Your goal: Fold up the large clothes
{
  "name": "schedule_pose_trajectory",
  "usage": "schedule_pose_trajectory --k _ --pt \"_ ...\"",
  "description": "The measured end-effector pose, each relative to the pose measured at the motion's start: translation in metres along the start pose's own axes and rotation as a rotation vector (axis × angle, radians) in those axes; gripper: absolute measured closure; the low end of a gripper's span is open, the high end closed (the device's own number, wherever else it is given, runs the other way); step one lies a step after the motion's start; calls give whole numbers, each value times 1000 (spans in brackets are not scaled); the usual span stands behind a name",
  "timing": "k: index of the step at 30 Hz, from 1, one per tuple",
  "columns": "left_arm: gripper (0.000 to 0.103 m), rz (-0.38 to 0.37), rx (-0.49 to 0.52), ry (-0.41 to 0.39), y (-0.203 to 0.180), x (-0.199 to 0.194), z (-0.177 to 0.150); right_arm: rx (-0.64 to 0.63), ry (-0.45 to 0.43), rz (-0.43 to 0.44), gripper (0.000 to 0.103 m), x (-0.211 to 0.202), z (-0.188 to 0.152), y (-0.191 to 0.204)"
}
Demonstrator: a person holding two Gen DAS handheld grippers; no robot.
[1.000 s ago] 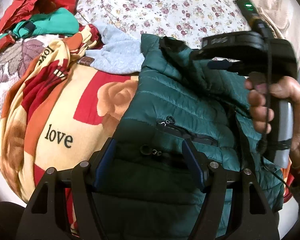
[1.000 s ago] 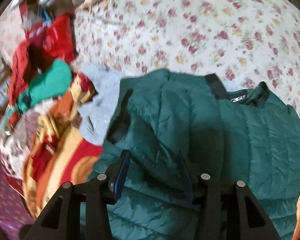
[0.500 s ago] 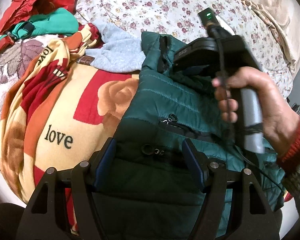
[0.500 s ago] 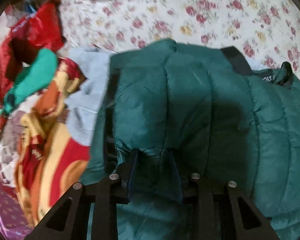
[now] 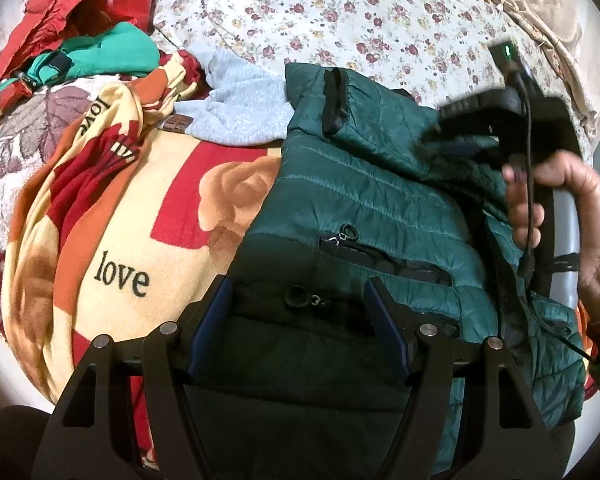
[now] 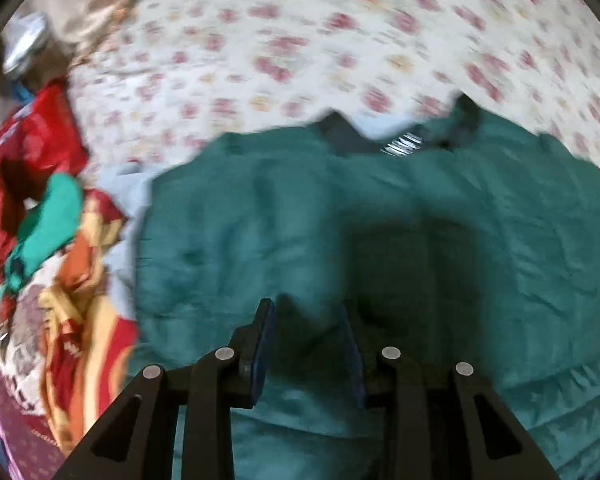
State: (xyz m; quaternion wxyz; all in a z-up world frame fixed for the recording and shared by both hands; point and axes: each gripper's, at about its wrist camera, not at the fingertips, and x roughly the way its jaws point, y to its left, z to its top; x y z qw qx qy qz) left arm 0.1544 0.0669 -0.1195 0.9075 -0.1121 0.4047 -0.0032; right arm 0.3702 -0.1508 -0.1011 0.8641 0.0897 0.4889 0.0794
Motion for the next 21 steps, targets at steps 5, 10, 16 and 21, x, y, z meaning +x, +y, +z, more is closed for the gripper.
schedule_pose_trajectory --k 5,10,16,21 --pt "34 23 27 -8 -4 1 -1 -15 33 1 71 4 -2 -5" --pt "34 57 42 -16 -1 0 -3 11 -52 92 71 -59 -15 -22" --pt "34 80 4 -22 17 -20 0 41 -147 113 69 -174 -87 -101" --pt "34 73 -73 -56 46 -51 13 129 -144 45 58 -226 -143 -190"
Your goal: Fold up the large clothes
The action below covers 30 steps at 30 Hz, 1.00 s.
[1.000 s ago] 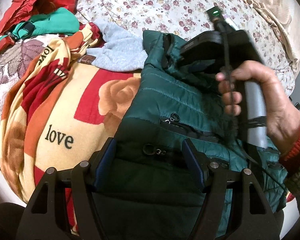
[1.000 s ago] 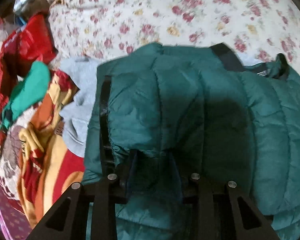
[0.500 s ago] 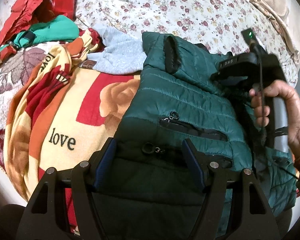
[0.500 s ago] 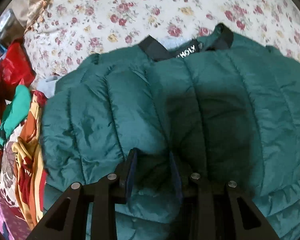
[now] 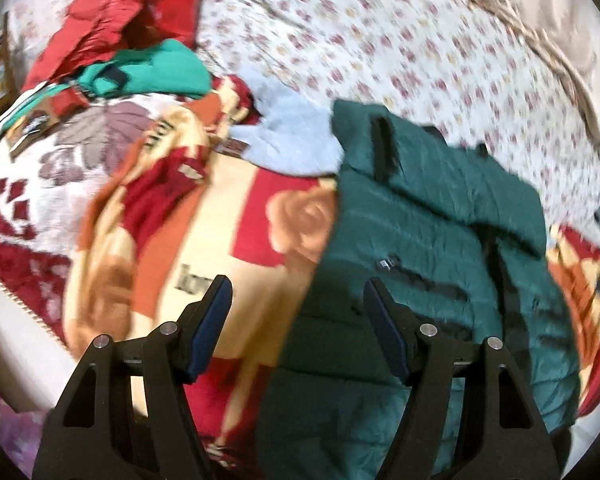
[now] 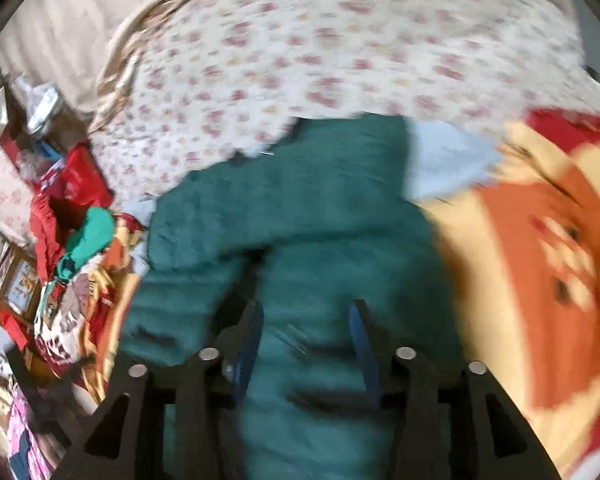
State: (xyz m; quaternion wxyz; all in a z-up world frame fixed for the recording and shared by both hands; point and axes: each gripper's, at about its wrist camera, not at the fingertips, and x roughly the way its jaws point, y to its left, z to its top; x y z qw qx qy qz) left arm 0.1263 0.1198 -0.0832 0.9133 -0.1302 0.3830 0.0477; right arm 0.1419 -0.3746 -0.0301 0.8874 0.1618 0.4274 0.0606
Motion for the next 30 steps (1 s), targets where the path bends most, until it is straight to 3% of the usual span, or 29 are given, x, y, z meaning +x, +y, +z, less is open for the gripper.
schedule_pose_trajectory --k 4,9,13,18,22,27,30 --pt "34 -1 -63 64 24 2 12 100 8 -45 58 -12 -23 -60" --pt "34 -50 -78 165 29 26 16 165 31 34 56 3 -31 -82" --pt "34 -139 -111 272 26 57 16 208 66 86 56 31 -29 -89" --pt "35 -262 -159 338 24 84 24 264 99 92 56 60 -29 -97" --pt "35 -381 -231 416 25 111 30 336 122 167 56 77 -30 -105" --pt "35 -440 -199 451 13 112 24 385 136 223 55 79 -30 -110" --pt "35 -506 -182 482 8 105 12 418 175 307 55 74 -37 -115"
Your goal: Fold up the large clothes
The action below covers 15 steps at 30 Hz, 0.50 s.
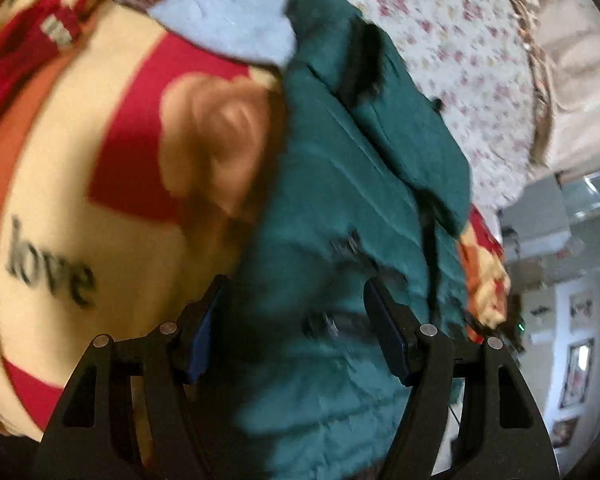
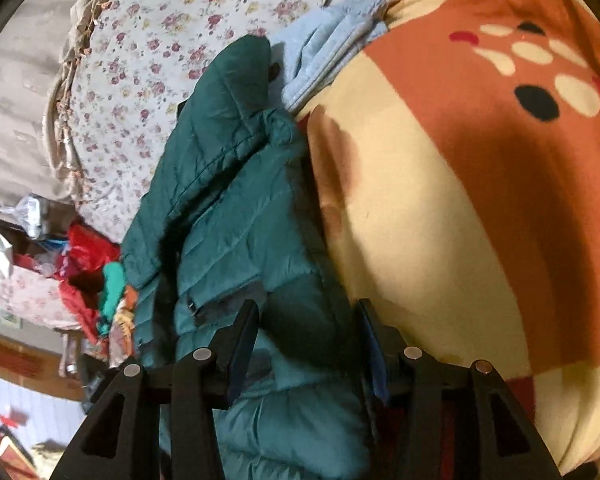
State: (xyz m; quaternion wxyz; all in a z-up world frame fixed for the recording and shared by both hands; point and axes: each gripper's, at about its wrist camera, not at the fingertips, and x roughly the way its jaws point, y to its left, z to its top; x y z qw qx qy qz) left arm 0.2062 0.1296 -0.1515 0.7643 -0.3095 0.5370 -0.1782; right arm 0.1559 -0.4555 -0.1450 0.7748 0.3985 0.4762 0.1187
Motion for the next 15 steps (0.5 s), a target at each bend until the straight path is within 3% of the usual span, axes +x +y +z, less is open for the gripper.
schedule_pose_trajectory --k 4,9,15 --pt "35 1 35 -18 -3 -10 -28 44 44 91 55 -10 -17 -9" --pt "35 -55 3 -24 1 -19 -55 53 56 150 55 -20 -44 -10" --pt "35 -66 7 -40 -3 -21 -76 32 96 187 55 -18 -74 -6"
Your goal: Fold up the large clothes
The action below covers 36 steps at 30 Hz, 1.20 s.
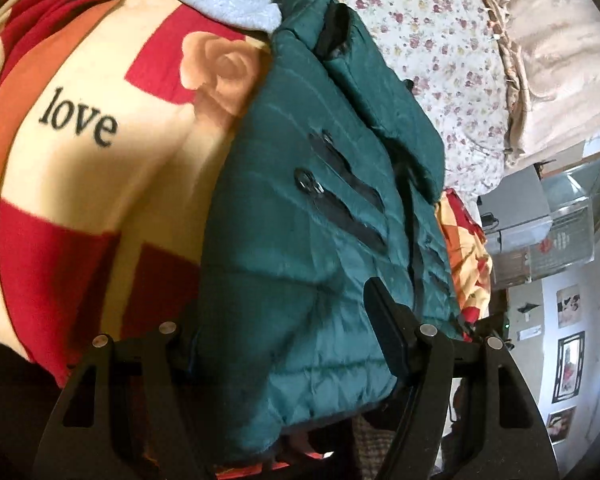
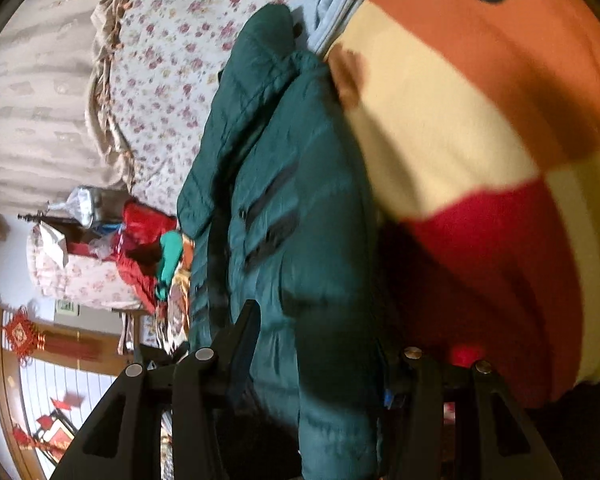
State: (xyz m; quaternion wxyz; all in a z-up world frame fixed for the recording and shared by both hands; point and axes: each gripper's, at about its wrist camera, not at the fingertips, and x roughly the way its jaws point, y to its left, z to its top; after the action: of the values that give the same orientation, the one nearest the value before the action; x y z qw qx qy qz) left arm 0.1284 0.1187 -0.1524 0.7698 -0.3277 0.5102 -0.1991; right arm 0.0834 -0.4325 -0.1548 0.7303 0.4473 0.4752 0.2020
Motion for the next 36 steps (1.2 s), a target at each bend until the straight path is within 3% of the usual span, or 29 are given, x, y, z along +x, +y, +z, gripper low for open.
schedule_pose_trajectory --k 4,7,12,13,14,16,19,21,23,25,30,36 --pt "34 -6 24 5 -5 4 -7 -16 6 22 55 4 -14 4" --pt "26 -1 47 -12 -8 9 -11 -17 -16 43 55 8 -20 9" --pt "25 63 74 -23 -15 12 -14 -42 -19 64 55 17 -23 22" --pt "28 88 75 -29 -17 13 -15 -39 -17 50 55 20 -24 21" --pt "40 113 77 -34 -19 13 -16 -35 -16 41 55 22 -24 19" --pt "50 191 113 -42 -24 16 -19 -28 -13 15 59 28 -26 17" --pt "55 221 134 -47 -27 17 -22 -32 -32 -18 67 29 -29 18" --pt "64 246 126 -54 -27 17 -24 -52 -49 -61 70 29 -32 22" --pt "80 289 122 -49 -27 17 -24 -84 -61 -114 73 29 -35 27" --pt "87 305 118 -48 -29 13 -24 -127 -73 -168 79 27 -37 36" --pt "91 319 135 -73 -47 -7 -27 -156 -100 -148 88 12 -37 57" --pt "92 246 142 -126 -66 -43 -37 -195 -120 -81 89 -17 -47 81"
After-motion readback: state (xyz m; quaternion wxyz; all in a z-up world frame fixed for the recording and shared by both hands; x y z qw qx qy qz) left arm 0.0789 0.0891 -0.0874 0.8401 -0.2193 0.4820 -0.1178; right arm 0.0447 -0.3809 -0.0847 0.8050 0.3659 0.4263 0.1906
